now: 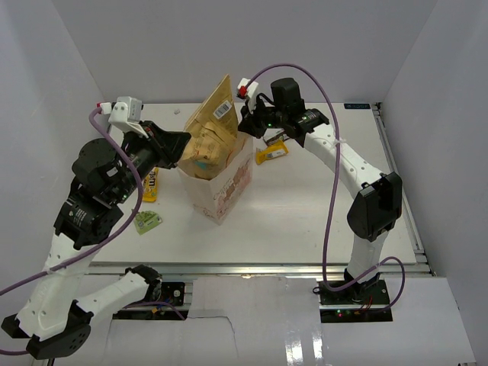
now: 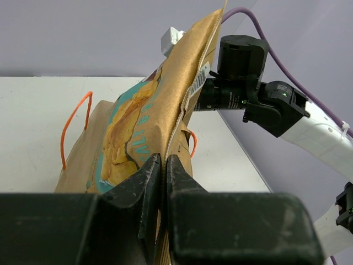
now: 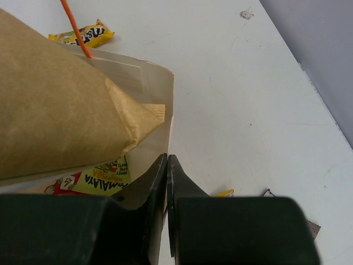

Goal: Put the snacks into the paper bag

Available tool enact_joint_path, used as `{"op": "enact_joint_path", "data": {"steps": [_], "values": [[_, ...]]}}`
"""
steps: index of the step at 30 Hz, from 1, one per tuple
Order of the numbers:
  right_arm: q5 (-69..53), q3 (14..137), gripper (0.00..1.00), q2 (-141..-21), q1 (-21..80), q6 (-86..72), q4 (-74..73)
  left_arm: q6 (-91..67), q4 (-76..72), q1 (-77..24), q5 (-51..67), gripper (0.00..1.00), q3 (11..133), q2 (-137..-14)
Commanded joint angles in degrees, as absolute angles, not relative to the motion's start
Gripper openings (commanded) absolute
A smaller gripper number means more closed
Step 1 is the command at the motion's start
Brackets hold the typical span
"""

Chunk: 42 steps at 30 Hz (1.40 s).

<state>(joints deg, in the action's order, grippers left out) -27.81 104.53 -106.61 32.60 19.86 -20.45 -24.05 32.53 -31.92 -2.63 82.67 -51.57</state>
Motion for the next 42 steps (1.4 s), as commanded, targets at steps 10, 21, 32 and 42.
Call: {"op": "enact_joint_path", "data": {"steps": [10, 21, 32, 42], "values": [[-28.4, 105.8, 0.55, -104.9, 32.6, 16.8, -17.1, -24.4, 28.2, -31.6, -4.3, 0.00, 78.8, -50.5], [-31.6, 105.5, 0.75, -96.9, 24.4, 14.2, -17.3, -23.6, 28.6, -31.6, -6.6, 0.86, 87.1, -57.2], [-33.7, 82.9, 0.85, -87.9, 14.2, 8.4, -21.4, -26.4, 41.7, -31.6, -24.3, 0.94, 80.2, -47.2], [-12.1, 79.2, 0.90, -100.1, 14.4, -16.4, -15.7, -41.0, 45.1, -31.6, -20.0, 0.98, 54.0, -31.1]]}}
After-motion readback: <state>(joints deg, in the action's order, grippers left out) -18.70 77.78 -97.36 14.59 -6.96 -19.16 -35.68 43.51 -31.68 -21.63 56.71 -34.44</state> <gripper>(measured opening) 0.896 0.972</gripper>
